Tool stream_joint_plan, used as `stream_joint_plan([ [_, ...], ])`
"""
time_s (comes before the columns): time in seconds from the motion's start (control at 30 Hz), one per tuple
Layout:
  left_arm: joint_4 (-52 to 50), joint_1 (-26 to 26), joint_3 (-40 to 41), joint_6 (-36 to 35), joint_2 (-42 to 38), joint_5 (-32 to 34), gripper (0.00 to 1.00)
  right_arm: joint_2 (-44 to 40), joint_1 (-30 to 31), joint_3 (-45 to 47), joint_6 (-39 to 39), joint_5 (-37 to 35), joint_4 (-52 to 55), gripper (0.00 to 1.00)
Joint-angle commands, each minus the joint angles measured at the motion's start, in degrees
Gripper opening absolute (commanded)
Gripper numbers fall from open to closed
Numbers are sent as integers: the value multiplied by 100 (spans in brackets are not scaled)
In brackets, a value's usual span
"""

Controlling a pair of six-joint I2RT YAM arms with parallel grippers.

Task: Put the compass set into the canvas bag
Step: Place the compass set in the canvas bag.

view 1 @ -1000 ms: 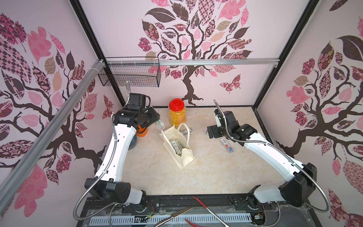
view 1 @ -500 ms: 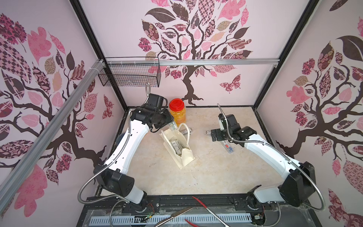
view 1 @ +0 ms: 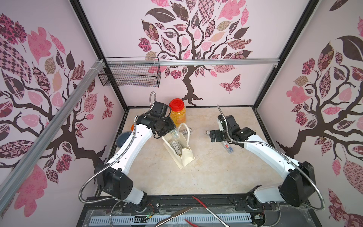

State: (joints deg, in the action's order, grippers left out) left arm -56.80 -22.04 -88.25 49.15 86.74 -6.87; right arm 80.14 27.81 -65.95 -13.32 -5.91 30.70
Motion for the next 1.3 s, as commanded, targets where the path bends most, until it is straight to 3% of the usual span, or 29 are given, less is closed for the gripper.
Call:
stream_joint_plan([
  [0.0, 241, -62, 232, 156, -114, -104, 33, -261, -18, -23, -37, 7, -33, 100],
  [0.67, 312, -195, 880, 295, 33, -111, 31, -163, -30, -48, 6, -23, -56, 100],
  [1.27, 66, -309, 865, 420, 354, -115, 35, -315, -68, 117, 30, -50, -139, 100],
])
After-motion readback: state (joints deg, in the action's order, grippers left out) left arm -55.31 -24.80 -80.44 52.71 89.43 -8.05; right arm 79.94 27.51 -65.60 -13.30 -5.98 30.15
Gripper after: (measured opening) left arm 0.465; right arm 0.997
